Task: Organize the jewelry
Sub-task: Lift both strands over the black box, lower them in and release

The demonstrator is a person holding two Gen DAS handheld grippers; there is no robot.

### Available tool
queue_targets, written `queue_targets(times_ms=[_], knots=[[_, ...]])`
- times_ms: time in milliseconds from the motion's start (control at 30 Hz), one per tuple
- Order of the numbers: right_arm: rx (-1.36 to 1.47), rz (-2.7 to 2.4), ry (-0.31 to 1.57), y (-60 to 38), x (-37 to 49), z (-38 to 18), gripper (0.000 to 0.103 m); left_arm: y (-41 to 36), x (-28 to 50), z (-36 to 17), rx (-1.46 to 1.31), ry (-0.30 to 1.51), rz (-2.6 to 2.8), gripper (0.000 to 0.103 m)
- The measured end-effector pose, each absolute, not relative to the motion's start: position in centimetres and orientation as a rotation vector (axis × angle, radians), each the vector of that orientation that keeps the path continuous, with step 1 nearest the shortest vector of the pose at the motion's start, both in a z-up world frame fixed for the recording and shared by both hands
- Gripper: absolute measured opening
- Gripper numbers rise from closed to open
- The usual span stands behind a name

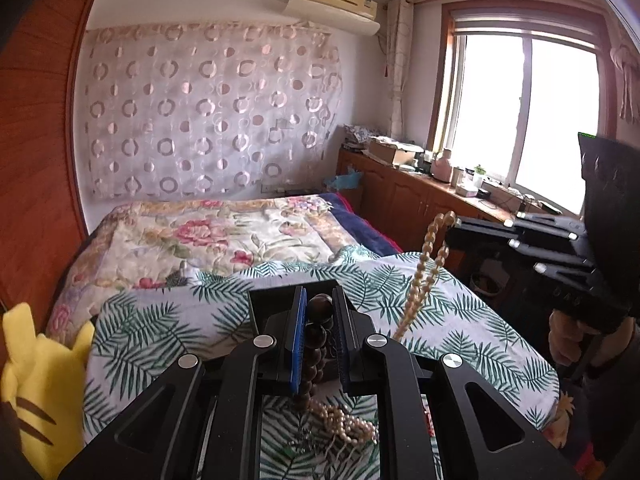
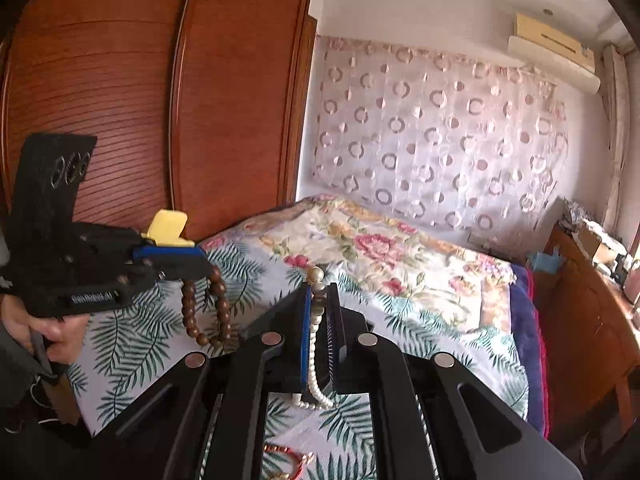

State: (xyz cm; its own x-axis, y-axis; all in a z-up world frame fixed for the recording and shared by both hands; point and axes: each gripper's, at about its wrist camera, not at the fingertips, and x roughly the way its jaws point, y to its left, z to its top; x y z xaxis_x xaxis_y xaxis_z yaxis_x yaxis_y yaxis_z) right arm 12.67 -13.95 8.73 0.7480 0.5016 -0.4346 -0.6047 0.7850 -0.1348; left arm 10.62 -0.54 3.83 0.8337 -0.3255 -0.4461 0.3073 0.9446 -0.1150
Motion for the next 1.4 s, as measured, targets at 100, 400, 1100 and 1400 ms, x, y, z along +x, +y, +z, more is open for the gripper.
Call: queue_targets(times_ms=[100, 400, 1100, 1400], knots=[[-0.279, 0.604, 0.365, -13.9, 13.0, 10.1, 0.008, -0.7, 11.4, 3.9, -0.036, 0.484, -0.334, 0.012], [-0.3, 0.585, 0.314, -13.0, 14.7, 13.1, 0.008, -1.0, 13.9, 4.8, -0.034, 0.49, -0.329, 0.012], [-0.333, 0.539, 0.502, -11.0, 21.8, 5.9, 0.009, -1.2, 18.6, -3.1, -0.059, 0.667, -0.32, 0.012], [-0.304, 0.559, 0.61, -10.8, 23.1, 1.4, 0.009, -1.8, 18.1, -3.2, -0.039, 0.66, -0.315, 0.013]])
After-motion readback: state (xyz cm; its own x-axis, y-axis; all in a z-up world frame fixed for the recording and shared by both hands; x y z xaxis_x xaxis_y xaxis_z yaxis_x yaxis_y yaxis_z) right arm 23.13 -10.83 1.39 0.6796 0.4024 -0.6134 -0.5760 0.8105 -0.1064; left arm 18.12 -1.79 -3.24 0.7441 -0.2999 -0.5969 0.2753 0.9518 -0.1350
